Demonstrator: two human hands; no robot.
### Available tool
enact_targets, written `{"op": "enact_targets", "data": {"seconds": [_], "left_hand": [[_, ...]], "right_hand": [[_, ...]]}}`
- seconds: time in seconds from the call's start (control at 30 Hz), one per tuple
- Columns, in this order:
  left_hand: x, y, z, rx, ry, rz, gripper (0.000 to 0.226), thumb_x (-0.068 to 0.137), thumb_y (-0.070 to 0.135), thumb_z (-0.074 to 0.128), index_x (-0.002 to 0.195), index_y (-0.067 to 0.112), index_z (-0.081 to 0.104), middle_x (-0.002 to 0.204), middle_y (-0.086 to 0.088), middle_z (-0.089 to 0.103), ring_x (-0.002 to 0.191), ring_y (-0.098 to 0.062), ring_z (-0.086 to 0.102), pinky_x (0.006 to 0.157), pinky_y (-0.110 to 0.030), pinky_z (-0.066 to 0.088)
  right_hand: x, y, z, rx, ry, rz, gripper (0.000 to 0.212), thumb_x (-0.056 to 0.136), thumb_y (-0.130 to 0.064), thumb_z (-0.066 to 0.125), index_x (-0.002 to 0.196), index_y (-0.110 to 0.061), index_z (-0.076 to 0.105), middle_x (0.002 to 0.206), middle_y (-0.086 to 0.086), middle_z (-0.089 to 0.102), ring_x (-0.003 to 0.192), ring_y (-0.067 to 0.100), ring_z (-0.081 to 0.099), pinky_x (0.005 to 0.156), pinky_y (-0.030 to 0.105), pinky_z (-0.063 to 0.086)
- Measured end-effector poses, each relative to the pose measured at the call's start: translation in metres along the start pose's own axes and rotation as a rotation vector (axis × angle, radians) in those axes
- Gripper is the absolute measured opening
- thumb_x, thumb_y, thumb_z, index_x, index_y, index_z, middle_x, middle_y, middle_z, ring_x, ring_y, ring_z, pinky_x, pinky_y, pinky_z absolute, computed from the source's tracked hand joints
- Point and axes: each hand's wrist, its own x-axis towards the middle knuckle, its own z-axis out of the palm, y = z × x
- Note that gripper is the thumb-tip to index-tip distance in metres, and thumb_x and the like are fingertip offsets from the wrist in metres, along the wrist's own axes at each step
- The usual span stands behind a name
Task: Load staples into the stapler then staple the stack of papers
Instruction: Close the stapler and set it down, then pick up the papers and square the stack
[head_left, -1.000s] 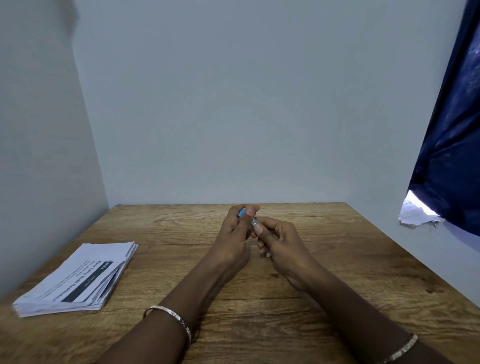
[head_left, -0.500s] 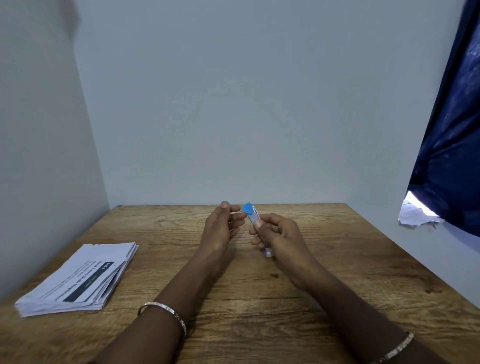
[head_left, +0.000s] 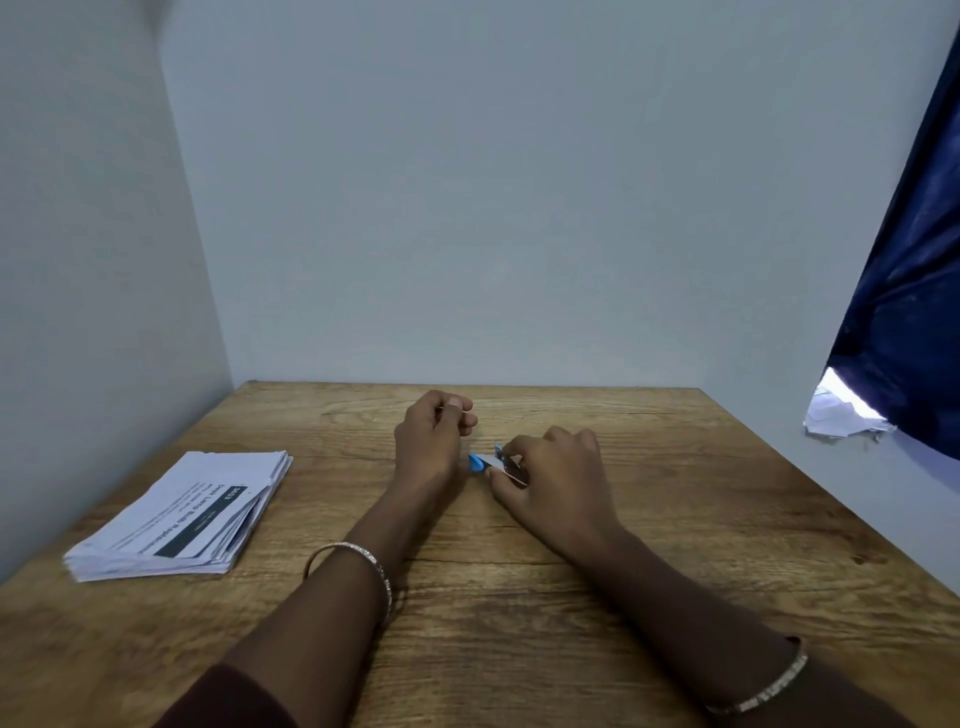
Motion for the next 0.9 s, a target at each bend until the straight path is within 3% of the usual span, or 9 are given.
{"op": "enact_targets", "data": {"seconds": [0.17, 0.53, 0.7, 0.9], "left_hand": [[-0.003, 0.001, -0.004, 0.045, -0.005, 0.018, 0.024, 0.1, 0.013, 0.047, 0.097, 0.004, 0.069, 0.088, -0.012, 0.074, 0.082, -0.02, 0.069, 0.086, -0.035, 0.056], [-0.038, 0.014, -0.019, 0.134, 0.048, 0.108, 0.022, 0.099, 0.01, 0.049, 0.096, 0.004, 0.069, 0.087, -0.009, 0.075, 0.086, -0.018, 0.071, 0.086, -0.04, 0.057], [-0.058, 0.014, -0.054, 0.296, 0.108, 0.294, 0.017, 0.092, 0.006, 0.052, 0.095, 0.01, 0.068, 0.089, -0.002, 0.073, 0.087, -0.02, 0.068, 0.08, -0.036, 0.053], [-0.066, 0.022, -0.134, 0.594, 0.376, 0.406, 0.016, 0.086, 0.007, 0.055, 0.094, 0.014, 0.067, 0.091, 0.0, 0.073, 0.09, -0.023, 0.065, 0.081, -0.039, 0.05]], "right_hand": [[-0.004, -0.01, -0.001, -0.086, -0.007, 0.014, 0.034, 0.089, -0.053, 0.051, 0.092, -0.023, 0.067, 0.082, -0.001, 0.068, 0.088, 0.02, 0.058, 0.083, 0.04, 0.033], [-0.008, -0.026, -0.009, -0.119, 0.013, 0.096, 0.04, 0.089, -0.058, 0.052, 0.103, -0.025, 0.068, 0.092, -0.002, 0.074, 0.096, 0.022, 0.062, 0.086, 0.042, 0.034], [-0.01, -0.055, -0.012, 0.108, 0.18, 0.026, 0.017, 0.09, -0.036, 0.062, 0.092, -0.023, 0.073, 0.086, -0.006, 0.075, 0.09, 0.02, 0.066, 0.086, 0.04, 0.034], [-0.011, -0.107, -0.002, 0.319, 0.158, -0.099, 0.014, 0.091, -0.031, 0.063, 0.087, -0.023, 0.074, 0.079, -0.009, 0.072, 0.083, 0.017, 0.063, 0.083, 0.037, 0.031]]}}
